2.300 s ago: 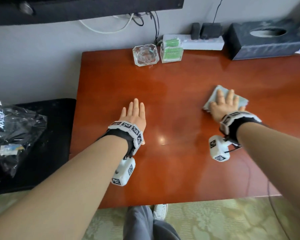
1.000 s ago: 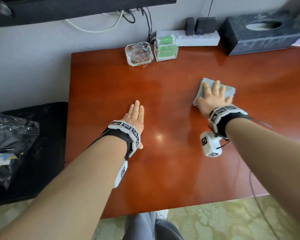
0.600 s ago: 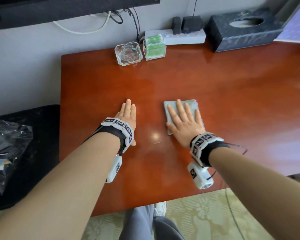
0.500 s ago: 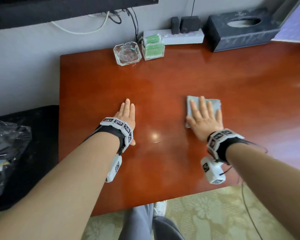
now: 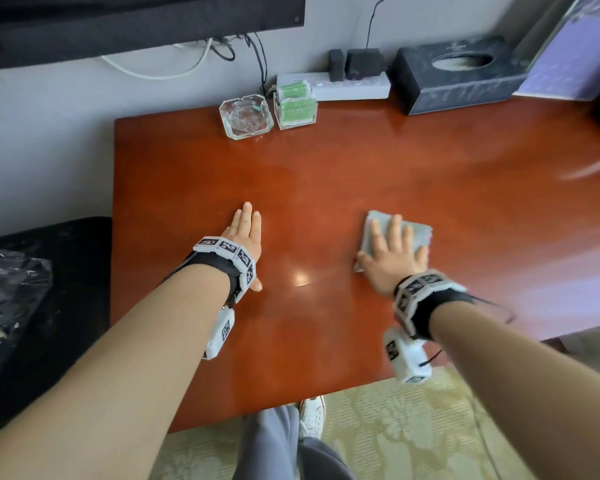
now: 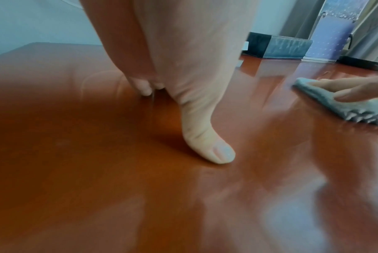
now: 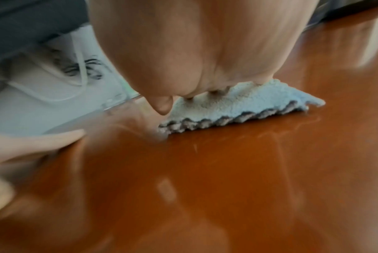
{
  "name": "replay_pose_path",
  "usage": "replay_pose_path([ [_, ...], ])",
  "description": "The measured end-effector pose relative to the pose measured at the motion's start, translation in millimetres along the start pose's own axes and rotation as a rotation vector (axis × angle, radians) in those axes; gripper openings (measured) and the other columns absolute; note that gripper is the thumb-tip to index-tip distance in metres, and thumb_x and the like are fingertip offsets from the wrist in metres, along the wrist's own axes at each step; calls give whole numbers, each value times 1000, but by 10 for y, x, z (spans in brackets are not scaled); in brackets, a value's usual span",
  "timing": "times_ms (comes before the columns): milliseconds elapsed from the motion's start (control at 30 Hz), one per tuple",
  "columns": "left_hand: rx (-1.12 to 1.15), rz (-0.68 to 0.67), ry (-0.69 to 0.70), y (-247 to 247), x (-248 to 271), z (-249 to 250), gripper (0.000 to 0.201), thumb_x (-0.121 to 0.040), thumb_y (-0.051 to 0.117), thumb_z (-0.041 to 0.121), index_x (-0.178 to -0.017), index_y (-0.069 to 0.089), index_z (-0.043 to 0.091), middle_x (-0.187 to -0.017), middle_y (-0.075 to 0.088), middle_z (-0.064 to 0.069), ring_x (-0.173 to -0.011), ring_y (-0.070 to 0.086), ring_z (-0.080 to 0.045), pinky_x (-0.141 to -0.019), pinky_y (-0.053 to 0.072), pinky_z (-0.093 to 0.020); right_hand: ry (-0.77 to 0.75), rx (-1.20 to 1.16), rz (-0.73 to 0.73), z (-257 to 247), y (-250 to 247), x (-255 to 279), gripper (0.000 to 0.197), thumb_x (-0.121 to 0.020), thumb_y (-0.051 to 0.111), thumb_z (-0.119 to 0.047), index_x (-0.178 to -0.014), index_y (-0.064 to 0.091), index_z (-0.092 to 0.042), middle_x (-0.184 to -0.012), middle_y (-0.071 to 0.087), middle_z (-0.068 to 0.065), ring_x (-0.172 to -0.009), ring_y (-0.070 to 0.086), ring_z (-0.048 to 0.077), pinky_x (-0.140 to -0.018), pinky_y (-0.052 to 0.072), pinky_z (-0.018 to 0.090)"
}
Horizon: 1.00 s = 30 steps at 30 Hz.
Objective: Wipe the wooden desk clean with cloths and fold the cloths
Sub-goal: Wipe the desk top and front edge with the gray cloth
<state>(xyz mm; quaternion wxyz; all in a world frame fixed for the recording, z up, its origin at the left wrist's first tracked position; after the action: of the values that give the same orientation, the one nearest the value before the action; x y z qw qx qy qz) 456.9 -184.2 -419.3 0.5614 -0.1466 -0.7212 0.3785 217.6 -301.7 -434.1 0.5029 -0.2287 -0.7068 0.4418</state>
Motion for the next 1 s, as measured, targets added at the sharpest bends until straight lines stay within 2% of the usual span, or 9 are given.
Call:
replay_pose_path([
  [100,-47,34,-54,-88,64,127,124,-81,80,26,-151,-18,-2,-157,-28,-22,-150,-12,-34,-121,12,-48,-221,80,-32,-492,223,297,73,-96,28,-50,-152,-16,-32,-158,-28,5,-147,-20,29,-115,-4,61],
  [200,-8,94,-71,-104,157,246,98,-90,67,10,-154,-6,0,-161,-18,-20,-151,-4,-32,-121,17,-50,-324,161,-84,-667,310,458,77,-96,34,-48,-152,-16,-32,-157,-30,6,-146,-22,30,-116,-5,60],
  [333,37,20,-53,140,369,359,118,-80,80,29,-155,-8,5,-160,-22,-18,-151,-6,-34,-120,17,-54,-426,207,-55,-465,254,620,74,-96,42,-40,-154,-4,-36,-157,-30,8,-147,-19,31,-120,-1,52],
  [400,45,-62,-34,325,505,397,137,-71,85,45,-154,-18,8,-158,-29,-17,-150,-10,-38,-119,14,-59,-424,172,-47,-278,290,715,70,-97,41,-33,-154,0,-38,-156,-31,12,-147,-20,32,-121,-1,47],
  [500,11,-136,-18,558,704,460,152,-61,87,55,-149,-28,10,-152,-41,-19,-146,-18,-45,-117,8,-66,-385,132,-77,19,308,789,75,-95,45,-30,-154,-1,-40,-155,-32,14,-147,-22,32,-120,-5,40],
  [667,-78,-150,-68,605,805,599,161,-56,91,52,-144,-36,4,-144,-47,-27,-142,-21,-52,-116,15,-66,-213,123,-22,358,159,704,73,-95,46,-34,-153,3,-42,-159,-22,12,-149,-11,32,-119,11,44],
  [833,-82,-157,-118,603,796,716,160,-57,91,48,-144,-35,1,-144,-44,-30,-141,-20,-54,-117,15,-63,-93,-15,-29,252,190,784,69,-96,42,-31,-154,5,-38,-159,-23,12,-148,-14,32,-113,29,47],
  [933,-56,-160,-105,631,797,664,160,-57,92,46,-144,-36,3,-143,-47,-28,-141,-23,-52,-117,13,-63,-99,-75,-7,83,391,891,72,-95,44,-33,-154,3,-37,-158,-25,14,-147,-16,37,-118,17,48],
  [1000,-40,-161,-94,647,805,630,161,-56,92,45,-143,-37,4,-143,-48,-27,-141,-24,-51,-118,12,-62,-172,-4,4,-47,603,989,72,-97,36,-43,-153,-7,-35,-157,-27,17,-145,-21,40,-120,8,50],
])
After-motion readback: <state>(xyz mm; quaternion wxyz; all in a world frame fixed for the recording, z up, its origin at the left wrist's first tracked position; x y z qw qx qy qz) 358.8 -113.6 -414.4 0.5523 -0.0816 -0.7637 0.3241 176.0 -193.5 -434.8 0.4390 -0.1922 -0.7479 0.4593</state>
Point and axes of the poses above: each hand's wrist, its own x-axis away from the middle knuckle, its own y-axis out of the palm, z = x × y, the point moved 1 cm from there along -x, towards the middle knuckle
